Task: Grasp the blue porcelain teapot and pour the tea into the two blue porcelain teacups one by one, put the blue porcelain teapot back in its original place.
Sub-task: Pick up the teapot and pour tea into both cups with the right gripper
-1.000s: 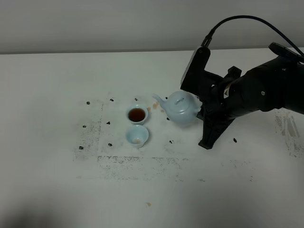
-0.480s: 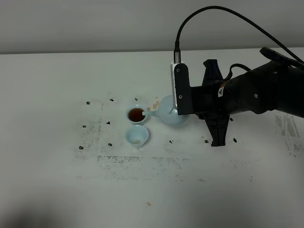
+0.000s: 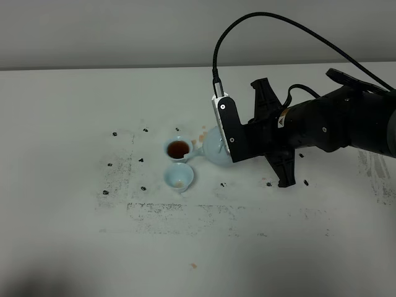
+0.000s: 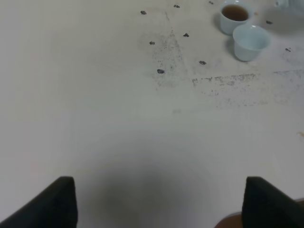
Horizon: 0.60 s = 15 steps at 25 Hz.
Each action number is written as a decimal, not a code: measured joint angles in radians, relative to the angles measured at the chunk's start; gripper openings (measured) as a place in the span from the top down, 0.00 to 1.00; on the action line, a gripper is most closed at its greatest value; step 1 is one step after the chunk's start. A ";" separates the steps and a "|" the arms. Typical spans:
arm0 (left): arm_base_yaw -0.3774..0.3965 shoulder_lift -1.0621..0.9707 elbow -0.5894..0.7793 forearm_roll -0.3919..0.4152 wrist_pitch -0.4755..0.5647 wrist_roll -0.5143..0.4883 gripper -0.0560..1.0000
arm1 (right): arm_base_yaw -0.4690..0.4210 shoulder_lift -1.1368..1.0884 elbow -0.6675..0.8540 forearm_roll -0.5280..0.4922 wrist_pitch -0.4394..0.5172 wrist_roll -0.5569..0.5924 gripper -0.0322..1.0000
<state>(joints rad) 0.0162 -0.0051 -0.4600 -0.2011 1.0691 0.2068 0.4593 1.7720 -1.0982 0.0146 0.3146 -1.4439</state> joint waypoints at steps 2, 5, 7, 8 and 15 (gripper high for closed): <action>0.000 0.000 0.000 0.000 0.000 0.000 0.30 | 0.000 0.000 0.000 -0.003 -0.018 -0.014 0.93; 0.000 0.000 0.000 0.000 0.000 0.000 0.30 | 0.000 0.011 0.000 -0.007 -0.035 -0.051 0.93; 0.000 0.000 0.000 0.000 0.000 0.000 0.30 | 0.000 0.022 0.000 -0.007 -0.044 -0.063 0.93; 0.000 0.000 0.000 0.000 0.000 0.000 0.30 | 0.000 0.026 0.000 -0.007 -0.047 -0.071 0.93; 0.000 0.000 0.000 0.000 0.000 0.000 0.30 | 0.000 0.051 -0.001 -0.009 -0.090 -0.132 0.93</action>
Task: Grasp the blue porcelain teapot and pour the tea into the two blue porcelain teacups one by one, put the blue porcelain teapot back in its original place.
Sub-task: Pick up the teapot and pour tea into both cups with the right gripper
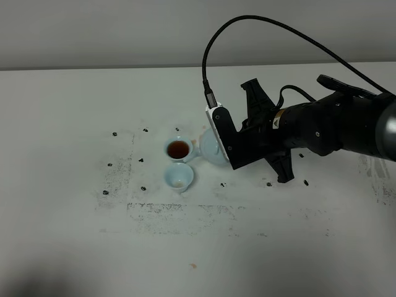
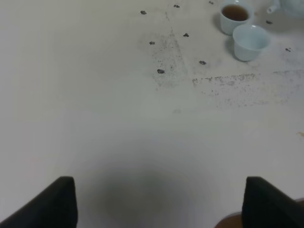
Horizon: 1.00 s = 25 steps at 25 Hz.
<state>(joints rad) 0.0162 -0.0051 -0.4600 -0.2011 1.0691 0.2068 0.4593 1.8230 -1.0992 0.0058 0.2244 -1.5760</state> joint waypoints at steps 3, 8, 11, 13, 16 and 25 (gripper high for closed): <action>0.000 0.000 0.000 0.000 0.000 0.000 0.30 | 0.000 0.018 0.000 -0.006 -0.002 -0.007 0.93; 0.000 0.000 0.000 0.000 0.000 0.000 0.30 | 0.000 0.027 -0.001 -0.029 -0.005 -0.011 0.93; 0.000 0.000 0.000 0.000 0.000 0.000 0.30 | 0.000 0.028 -0.001 -0.045 -0.007 -0.013 0.93; 0.000 0.000 0.000 0.000 0.000 0.000 0.30 | 0.000 0.028 -0.001 -0.054 -0.009 -0.022 0.93; 0.000 0.000 0.000 0.000 0.000 0.000 0.30 | 0.000 0.028 -0.001 -0.077 -0.019 -0.031 0.93; 0.000 0.000 0.000 0.000 0.000 0.000 0.30 | 0.000 0.028 -0.001 -0.099 -0.098 -0.040 0.93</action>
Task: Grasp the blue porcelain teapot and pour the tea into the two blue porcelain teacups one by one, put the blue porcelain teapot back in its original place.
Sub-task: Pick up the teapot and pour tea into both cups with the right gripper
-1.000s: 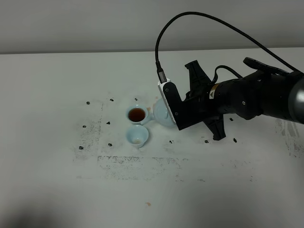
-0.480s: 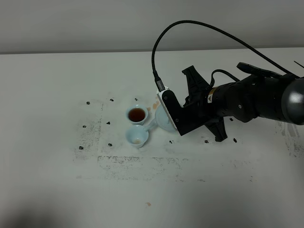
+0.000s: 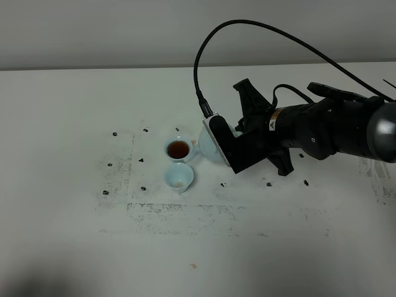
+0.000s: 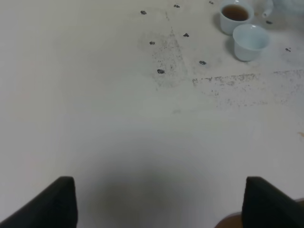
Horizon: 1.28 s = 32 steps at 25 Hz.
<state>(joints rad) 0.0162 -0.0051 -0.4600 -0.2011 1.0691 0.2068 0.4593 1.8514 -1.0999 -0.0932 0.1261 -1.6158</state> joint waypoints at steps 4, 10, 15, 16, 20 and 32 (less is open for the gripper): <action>0.000 0.000 0.000 0.000 0.000 0.000 0.30 | 0.002 0.000 0.000 -0.001 -0.024 -0.037 0.93; 0.000 0.000 0.000 0.000 0.000 0.000 0.30 | 0.021 0.000 0.000 -0.001 -0.048 -0.090 0.93; 0.000 0.000 0.000 0.000 0.000 0.000 0.30 | 0.021 0.000 0.000 -0.001 -0.069 -0.106 0.93; 0.000 0.000 0.000 0.000 0.000 0.000 0.30 | 0.021 0.000 0.000 -0.001 -0.069 -0.115 0.93; 0.000 0.000 0.000 0.000 0.000 0.000 0.30 | 0.021 0.000 0.000 -0.001 -0.069 -0.151 0.93; 0.000 0.000 0.000 0.000 0.000 0.000 0.30 | 0.021 0.000 0.000 -0.002 -0.071 -0.210 0.93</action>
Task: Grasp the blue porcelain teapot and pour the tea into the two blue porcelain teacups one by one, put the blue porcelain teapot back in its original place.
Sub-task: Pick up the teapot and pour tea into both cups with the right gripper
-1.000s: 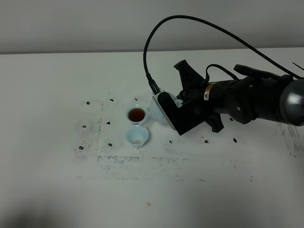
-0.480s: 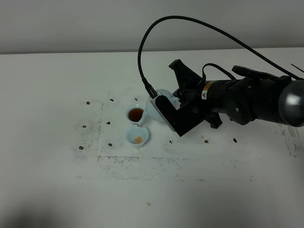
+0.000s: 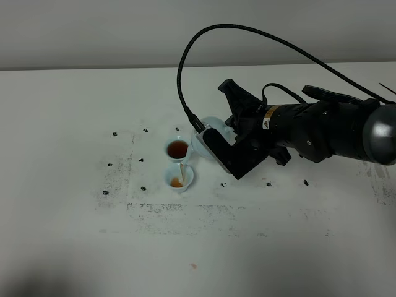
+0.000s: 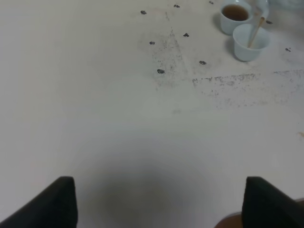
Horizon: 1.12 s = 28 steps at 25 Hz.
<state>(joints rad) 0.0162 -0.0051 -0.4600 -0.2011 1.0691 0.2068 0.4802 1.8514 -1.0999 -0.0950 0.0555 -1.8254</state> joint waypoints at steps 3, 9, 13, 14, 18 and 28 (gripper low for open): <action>0.000 0.000 0.000 0.000 0.000 0.000 0.30 | 0.000 0.000 0.000 0.000 -0.005 -0.019 0.93; 0.000 0.000 0.000 0.000 0.000 0.000 0.30 | 0.000 0.000 0.000 0.000 -0.007 -0.035 0.93; 0.000 0.000 0.000 0.000 0.000 0.000 0.30 | 0.000 0.000 0.000 0.000 -0.010 -0.050 0.93; 0.000 0.000 0.000 0.000 0.000 0.000 0.30 | 0.000 0.000 0.000 0.000 -0.013 -0.051 0.93; 0.000 0.000 0.000 0.000 0.000 0.000 0.30 | 0.000 0.000 0.000 0.000 -0.025 -0.067 0.93; 0.000 0.000 0.000 0.000 0.000 0.000 0.30 | 0.000 0.000 0.000 0.000 -0.028 -0.111 0.93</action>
<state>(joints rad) 0.0162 -0.0051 -0.4600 -0.2011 1.0691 0.2068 0.4802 1.8514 -1.1003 -0.0950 0.0271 -1.9360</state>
